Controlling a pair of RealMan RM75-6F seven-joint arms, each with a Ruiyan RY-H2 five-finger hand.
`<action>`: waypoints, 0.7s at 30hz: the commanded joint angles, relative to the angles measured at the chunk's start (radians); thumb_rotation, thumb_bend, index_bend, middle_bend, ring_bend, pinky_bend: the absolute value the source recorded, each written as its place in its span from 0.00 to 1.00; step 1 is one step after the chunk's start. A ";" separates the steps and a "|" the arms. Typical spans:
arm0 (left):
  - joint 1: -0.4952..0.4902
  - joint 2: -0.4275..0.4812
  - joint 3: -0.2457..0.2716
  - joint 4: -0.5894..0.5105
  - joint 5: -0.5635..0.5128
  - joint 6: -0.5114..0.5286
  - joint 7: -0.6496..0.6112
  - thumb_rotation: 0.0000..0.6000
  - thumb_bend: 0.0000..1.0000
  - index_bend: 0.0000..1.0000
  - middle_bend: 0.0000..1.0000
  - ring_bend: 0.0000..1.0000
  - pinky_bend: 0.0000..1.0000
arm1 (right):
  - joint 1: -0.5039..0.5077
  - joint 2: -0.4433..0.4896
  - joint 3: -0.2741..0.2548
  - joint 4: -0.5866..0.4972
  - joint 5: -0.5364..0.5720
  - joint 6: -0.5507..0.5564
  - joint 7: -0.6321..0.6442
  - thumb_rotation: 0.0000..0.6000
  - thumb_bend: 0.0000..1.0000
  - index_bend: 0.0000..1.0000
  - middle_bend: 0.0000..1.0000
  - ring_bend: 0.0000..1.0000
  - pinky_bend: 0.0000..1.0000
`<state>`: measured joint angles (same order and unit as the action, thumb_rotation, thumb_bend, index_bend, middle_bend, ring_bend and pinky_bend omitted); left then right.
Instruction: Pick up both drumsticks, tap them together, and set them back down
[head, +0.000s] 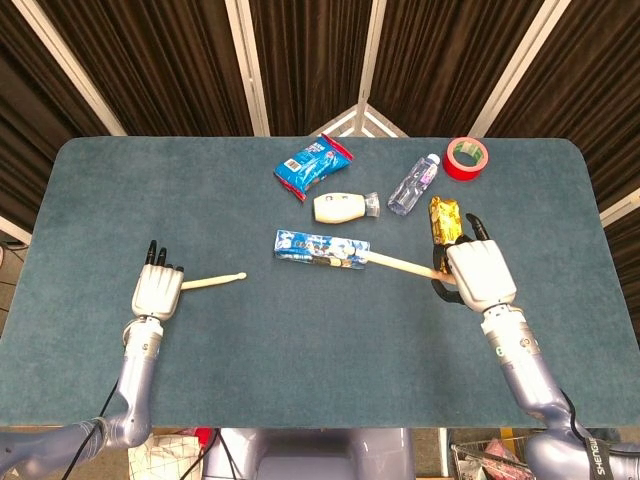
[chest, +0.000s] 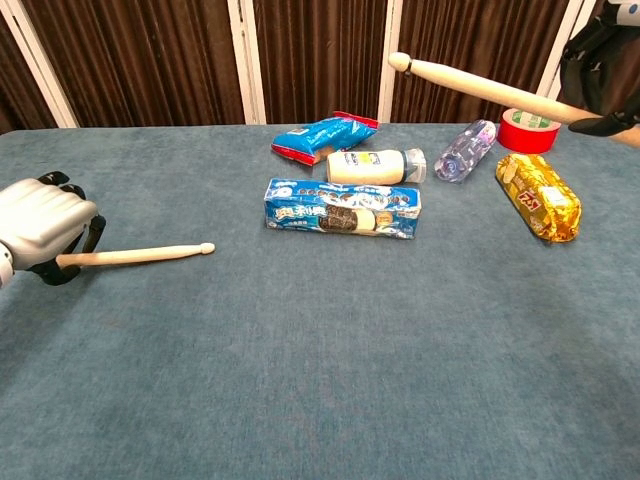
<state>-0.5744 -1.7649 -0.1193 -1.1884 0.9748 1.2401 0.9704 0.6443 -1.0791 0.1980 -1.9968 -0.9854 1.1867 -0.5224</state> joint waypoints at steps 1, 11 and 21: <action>0.001 0.000 0.003 0.006 0.014 0.004 -0.009 1.00 0.52 0.55 0.56 0.14 0.03 | 0.000 0.000 0.001 0.000 -0.001 0.001 0.000 1.00 0.47 0.71 0.62 0.42 0.07; 0.006 0.008 0.012 0.021 0.068 0.012 -0.048 1.00 0.52 0.55 0.56 0.14 0.03 | 0.002 0.005 0.002 -0.003 0.005 0.000 -0.004 1.00 0.47 0.71 0.62 0.42 0.07; 0.010 0.015 0.018 0.031 0.137 0.032 -0.108 1.00 0.52 0.56 0.57 0.16 0.06 | -0.001 0.000 0.001 -0.003 0.005 0.009 -0.006 1.00 0.47 0.71 0.62 0.42 0.07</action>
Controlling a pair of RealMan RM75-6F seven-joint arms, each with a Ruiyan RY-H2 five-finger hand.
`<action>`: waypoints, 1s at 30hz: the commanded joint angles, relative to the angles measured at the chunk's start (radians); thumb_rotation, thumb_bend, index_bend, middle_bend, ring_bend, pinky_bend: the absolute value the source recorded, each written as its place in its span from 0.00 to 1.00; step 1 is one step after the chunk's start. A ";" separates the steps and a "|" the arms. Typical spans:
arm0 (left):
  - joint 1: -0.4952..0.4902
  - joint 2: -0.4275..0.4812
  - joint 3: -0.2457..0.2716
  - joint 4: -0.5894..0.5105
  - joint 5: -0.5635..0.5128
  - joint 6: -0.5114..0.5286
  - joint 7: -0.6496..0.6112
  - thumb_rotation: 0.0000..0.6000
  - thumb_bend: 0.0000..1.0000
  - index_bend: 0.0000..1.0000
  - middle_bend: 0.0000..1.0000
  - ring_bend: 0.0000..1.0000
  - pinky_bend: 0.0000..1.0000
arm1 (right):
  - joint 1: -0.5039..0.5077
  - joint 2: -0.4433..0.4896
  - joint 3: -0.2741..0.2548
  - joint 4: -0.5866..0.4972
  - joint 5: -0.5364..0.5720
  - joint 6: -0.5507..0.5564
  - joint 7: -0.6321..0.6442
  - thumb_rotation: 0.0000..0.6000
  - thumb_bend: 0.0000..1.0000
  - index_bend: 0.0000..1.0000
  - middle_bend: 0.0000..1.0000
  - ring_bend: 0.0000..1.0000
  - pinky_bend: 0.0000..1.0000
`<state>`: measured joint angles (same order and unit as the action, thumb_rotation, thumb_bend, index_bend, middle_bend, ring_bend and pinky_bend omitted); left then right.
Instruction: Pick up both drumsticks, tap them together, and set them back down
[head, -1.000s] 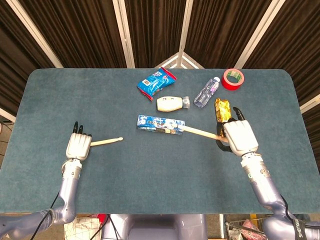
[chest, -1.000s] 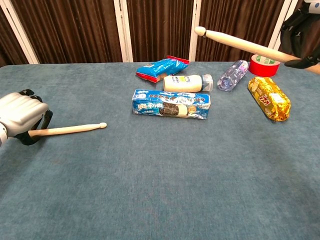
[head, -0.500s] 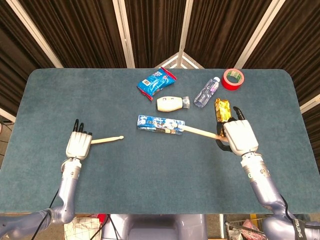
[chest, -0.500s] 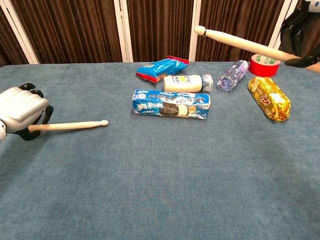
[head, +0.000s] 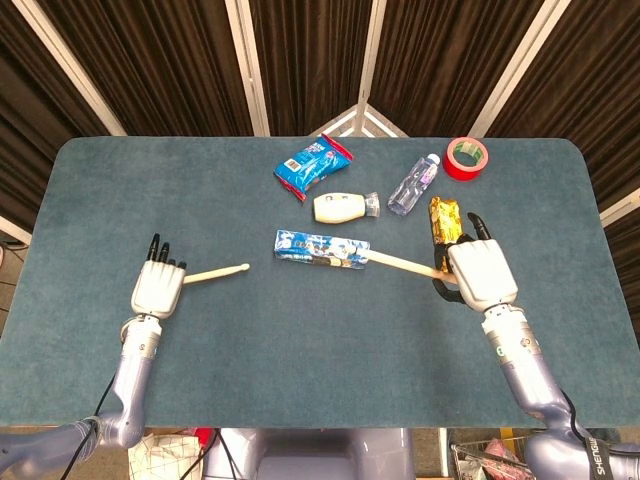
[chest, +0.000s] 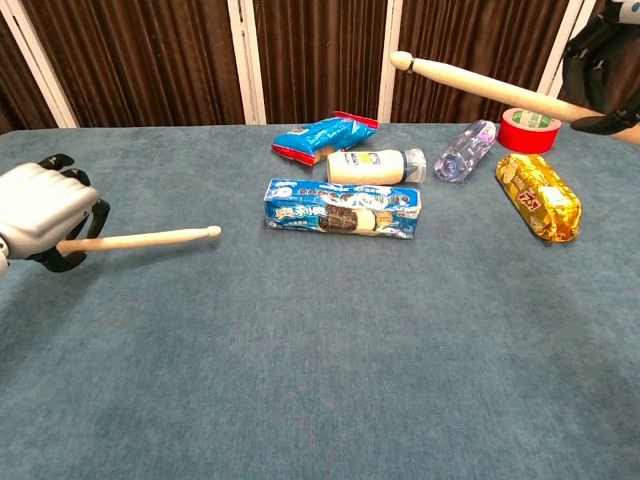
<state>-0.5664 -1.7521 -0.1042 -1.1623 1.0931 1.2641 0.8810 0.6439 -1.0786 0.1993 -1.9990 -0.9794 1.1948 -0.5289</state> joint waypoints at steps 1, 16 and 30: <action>0.003 0.003 0.003 0.008 0.027 0.010 -0.025 1.00 0.52 0.56 0.56 0.16 0.06 | -0.001 0.000 -0.001 -0.001 -0.002 0.002 -0.001 1.00 0.47 0.71 0.62 0.42 0.07; 0.005 0.043 0.007 -0.010 0.188 0.095 -0.136 1.00 0.52 0.56 0.57 0.16 0.06 | -0.002 -0.013 0.005 -0.004 0.000 0.022 -0.010 1.00 0.47 0.72 0.62 0.43 0.07; 0.009 0.098 -0.028 -0.154 0.318 0.180 -0.346 1.00 0.52 0.57 0.58 0.16 0.07 | -0.003 -0.021 0.018 -0.022 0.028 0.062 -0.045 1.00 0.47 0.72 0.62 0.43 0.07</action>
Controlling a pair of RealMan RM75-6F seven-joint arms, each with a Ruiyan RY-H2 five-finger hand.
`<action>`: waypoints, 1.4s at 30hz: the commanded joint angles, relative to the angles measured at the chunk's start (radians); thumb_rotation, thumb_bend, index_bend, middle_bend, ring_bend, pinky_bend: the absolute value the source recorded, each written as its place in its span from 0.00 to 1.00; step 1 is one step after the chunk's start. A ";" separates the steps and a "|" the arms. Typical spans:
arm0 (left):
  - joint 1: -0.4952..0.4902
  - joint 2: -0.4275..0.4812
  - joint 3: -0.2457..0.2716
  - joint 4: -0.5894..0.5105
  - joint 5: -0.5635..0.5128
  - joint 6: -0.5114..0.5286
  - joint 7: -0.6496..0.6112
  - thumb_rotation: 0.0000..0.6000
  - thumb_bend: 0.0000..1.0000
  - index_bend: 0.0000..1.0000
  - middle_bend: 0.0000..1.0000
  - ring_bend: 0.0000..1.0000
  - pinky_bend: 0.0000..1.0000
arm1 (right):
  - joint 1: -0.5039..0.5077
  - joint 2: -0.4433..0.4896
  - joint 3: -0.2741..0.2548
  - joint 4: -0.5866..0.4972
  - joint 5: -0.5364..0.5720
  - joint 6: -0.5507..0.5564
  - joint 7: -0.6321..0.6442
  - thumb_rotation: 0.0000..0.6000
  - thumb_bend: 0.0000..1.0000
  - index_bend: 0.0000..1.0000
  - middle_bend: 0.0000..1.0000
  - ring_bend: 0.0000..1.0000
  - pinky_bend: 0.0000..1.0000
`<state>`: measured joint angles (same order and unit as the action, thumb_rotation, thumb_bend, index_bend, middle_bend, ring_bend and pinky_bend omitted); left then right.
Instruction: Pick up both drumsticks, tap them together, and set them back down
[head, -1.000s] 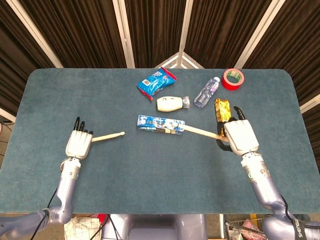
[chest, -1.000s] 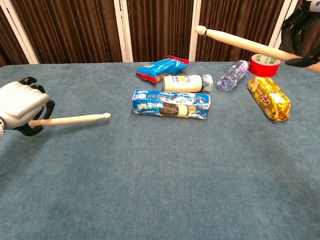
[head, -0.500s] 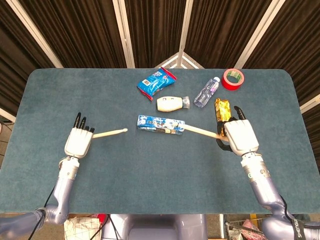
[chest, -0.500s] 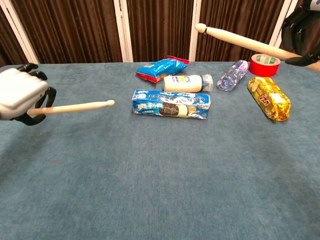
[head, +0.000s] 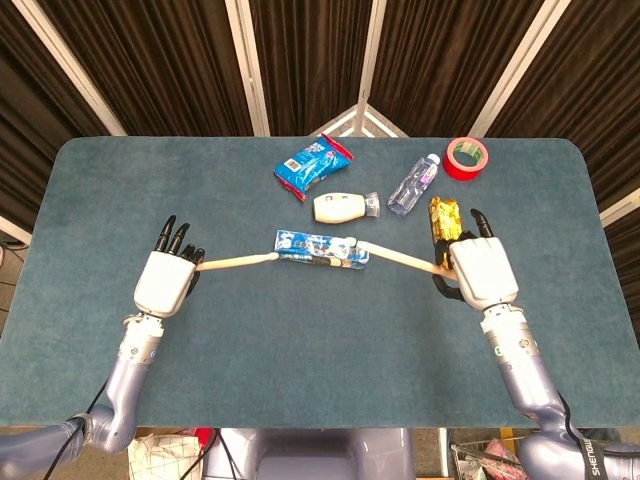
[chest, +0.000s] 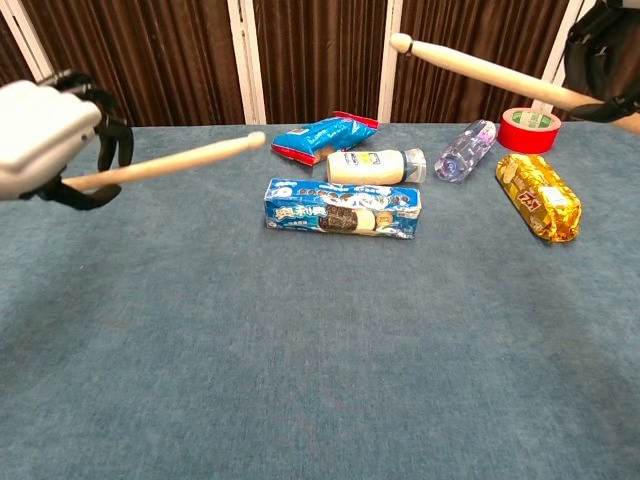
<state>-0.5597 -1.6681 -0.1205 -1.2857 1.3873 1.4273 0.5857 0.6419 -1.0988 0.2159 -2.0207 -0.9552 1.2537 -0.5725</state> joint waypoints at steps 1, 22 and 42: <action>0.004 0.017 -0.015 -0.040 0.030 0.021 -0.075 1.00 0.52 0.57 0.59 0.16 0.08 | -0.001 -0.001 0.003 0.001 0.007 0.005 -0.001 1.00 0.47 0.72 0.62 0.43 0.07; -0.019 -0.036 -0.061 -0.069 0.123 0.044 -0.396 1.00 0.52 0.58 0.60 0.16 0.08 | 0.039 -0.015 0.075 -0.024 0.069 0.016 -0.008 1.00 0.47 0.73 0.63 0.44 0.07; -0.052 -0.125 -0.103 -0.026 0.137 0.046 -0.426 1.00 0.52 0.59 0.60 0.16 0.08 | 0.203 -0.075 0.152 -0.085 0.265 -0.006 -0.113 1.00 0.47 0.73 0.63 0.44 0.07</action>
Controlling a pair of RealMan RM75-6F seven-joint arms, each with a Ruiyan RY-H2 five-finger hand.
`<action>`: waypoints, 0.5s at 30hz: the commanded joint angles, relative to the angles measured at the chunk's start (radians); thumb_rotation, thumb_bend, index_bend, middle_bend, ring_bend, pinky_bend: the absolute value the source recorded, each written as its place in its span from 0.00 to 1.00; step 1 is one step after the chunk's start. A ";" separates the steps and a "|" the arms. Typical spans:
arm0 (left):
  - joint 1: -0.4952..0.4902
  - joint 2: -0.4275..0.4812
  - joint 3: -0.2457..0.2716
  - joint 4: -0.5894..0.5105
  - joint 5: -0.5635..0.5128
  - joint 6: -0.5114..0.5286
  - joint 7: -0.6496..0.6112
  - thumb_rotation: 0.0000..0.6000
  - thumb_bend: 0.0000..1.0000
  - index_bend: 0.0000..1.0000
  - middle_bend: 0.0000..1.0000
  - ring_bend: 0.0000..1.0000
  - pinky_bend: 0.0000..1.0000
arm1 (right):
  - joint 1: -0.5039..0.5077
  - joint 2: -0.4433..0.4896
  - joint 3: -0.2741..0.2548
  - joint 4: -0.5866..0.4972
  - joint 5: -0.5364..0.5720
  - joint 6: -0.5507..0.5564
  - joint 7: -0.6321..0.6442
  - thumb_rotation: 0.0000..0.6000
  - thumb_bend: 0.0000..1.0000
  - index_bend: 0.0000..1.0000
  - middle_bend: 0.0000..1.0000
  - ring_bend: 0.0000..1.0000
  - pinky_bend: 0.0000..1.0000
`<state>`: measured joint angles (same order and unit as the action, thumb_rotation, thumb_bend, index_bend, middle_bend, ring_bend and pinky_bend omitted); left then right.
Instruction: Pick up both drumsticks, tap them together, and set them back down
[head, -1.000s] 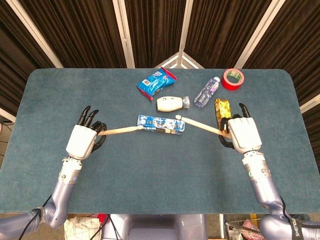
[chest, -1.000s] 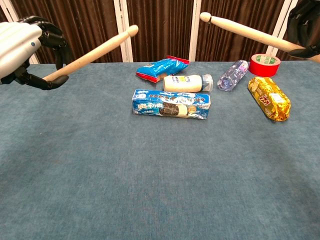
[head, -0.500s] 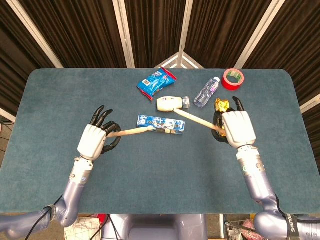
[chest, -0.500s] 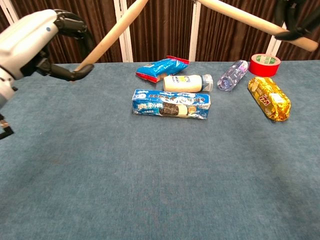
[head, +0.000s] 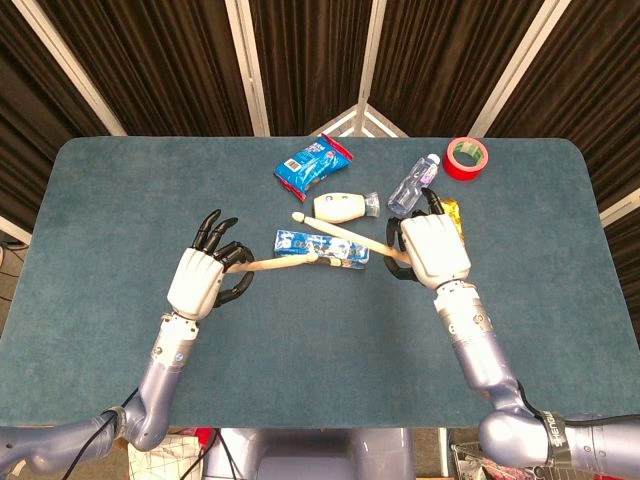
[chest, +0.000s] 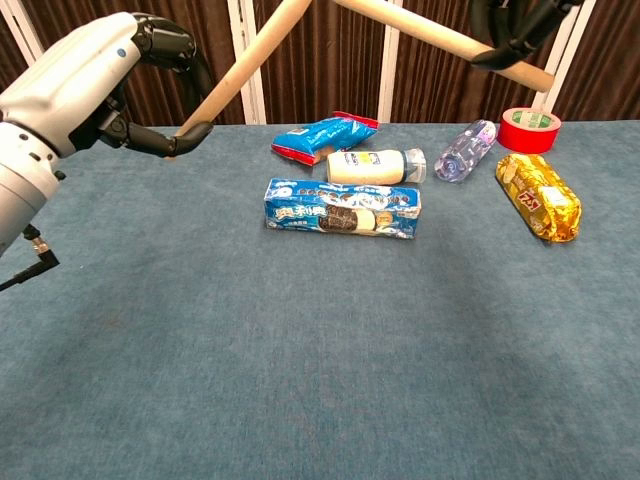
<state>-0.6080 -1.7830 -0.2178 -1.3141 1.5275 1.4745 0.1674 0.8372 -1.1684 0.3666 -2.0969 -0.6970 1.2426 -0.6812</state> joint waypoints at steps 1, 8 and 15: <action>-0.005 -0.015 -0.007 0.005 -0.004 -0.002 -0.007 1.00 0.52 0.59 0.60 0.16 0.08 | 0.012 -0.008 0.002 -0.014 0.010 0.009 -0.007 1.00 0.47 0.73 0.63 0.44 0.07; -0.015 -0.057 -0.009 0.035 -0.009 -0.010 0.002 1.00 0.52 0.59 0.60 0.16 0.08 | 0.035 -0.019 0.001 -0.039 0.035 0.029 -0.020 1.00 0.47 0.73 0.63 0.45 0.07; -0.033 -0.125 -0.026 0.083 -0.023 -0.018 -0.012 1.00 0.52 0.59 0.60 0.16 0.08 | 0.046 -0.017 0.001 -0.055 0.045 0.046 -0.025 1.00 0.47 0.73 0.63 0.45 0.07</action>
<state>-0.6345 -1.8932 -0.2375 -1.2431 1.5082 1.4579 0.1600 0.8823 -1.1860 0.3671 -2.1504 -0.6530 1.2870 -0.7054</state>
